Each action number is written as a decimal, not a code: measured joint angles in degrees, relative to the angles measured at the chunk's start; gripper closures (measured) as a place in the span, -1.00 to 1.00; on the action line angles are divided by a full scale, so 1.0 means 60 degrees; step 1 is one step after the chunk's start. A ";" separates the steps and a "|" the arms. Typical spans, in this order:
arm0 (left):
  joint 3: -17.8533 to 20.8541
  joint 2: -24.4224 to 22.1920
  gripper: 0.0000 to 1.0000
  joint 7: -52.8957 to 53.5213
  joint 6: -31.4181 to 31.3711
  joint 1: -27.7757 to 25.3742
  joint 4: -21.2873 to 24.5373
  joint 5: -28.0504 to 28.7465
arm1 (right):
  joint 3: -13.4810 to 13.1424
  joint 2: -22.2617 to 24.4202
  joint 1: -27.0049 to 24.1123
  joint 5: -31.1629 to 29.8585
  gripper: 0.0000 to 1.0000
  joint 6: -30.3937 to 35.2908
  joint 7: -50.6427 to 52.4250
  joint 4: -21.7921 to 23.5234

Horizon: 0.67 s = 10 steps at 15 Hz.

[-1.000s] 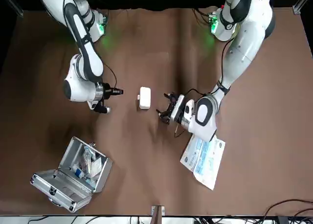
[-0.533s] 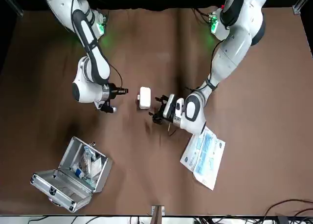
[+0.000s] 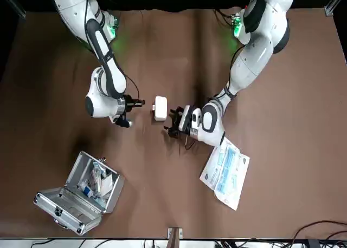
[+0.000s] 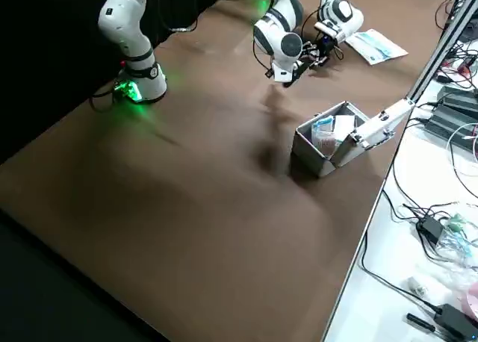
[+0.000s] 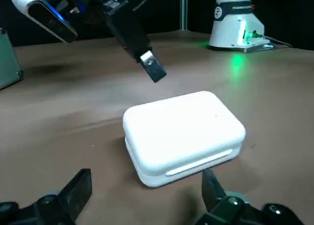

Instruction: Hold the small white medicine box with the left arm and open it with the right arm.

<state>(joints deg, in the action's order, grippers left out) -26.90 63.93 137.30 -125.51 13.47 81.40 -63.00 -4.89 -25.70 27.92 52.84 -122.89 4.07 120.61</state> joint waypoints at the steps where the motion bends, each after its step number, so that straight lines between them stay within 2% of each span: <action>1: 0.0000 0.0021 -0.98 0.0000 -0.0088 0.0050 -0.0001 -0.0144 | 0.0000 -0.0074 0.0021 0.0033 0.98 -0.0001 0.0000 -0.0042; 4: 0.0001 0.0092 -0.96 0.0000 -0.0259 0.0262 0.0000 -0.0494 | 0.0000 -0.0185 0.0093 0.0193 0.98 -0.0015 0.0001 -0.0112; 10: 0.0024 0.0245 -0.96 0.0047 -0.0270 0.0378 -0.0002 -0.0515 | 0.0000 -0.0603 0.0356 0.0402 0.98 -0.0408 0.0001 -0.0367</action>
<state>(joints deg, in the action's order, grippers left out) -26.75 65.40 137.58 -127.12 15.74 81.38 -66.08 -4.89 -29.32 30.05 55.25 -125.34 4.08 118.41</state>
